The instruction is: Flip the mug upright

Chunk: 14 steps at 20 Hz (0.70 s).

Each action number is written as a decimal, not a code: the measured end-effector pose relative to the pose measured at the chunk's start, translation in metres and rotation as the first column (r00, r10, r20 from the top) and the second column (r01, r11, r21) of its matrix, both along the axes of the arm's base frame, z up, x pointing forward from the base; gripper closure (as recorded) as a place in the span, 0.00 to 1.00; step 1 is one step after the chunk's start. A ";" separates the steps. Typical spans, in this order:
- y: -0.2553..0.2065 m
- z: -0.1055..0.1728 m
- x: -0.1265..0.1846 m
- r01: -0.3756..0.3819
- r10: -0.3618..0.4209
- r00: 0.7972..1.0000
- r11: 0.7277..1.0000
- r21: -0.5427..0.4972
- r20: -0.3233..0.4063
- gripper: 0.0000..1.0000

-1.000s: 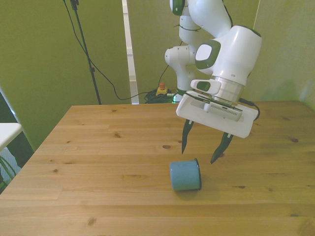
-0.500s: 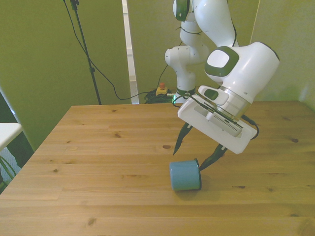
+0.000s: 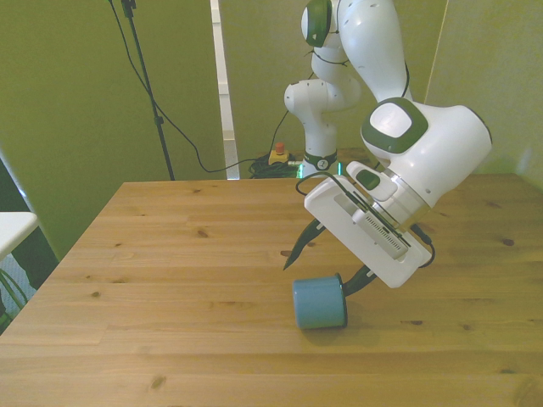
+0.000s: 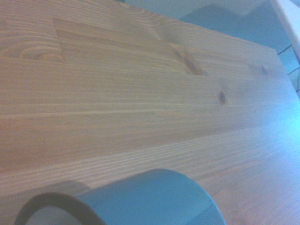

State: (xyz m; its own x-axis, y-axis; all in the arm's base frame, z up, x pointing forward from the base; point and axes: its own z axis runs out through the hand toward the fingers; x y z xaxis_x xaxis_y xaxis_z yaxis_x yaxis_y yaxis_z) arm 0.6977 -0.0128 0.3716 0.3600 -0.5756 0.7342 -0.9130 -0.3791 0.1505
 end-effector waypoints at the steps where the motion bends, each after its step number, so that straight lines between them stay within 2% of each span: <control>1: 0.001 0.001 0.000 0.005 -0.005 1.000 1.000 -0.010 -0.001 0.00; 10: 0.003 -0.009 0.007 0.040 -0.040 0.999 0.993 -0.108 -0.002 0.00; 11: 0.003 -0.010 0.007 0.044 -0.045 0.999 0.993 -0.113 -0.002 1.00; 14: 0.006 -0.009 0.010 0.049 -0.049 0.999 0.990 -0.134 -0.001 1.00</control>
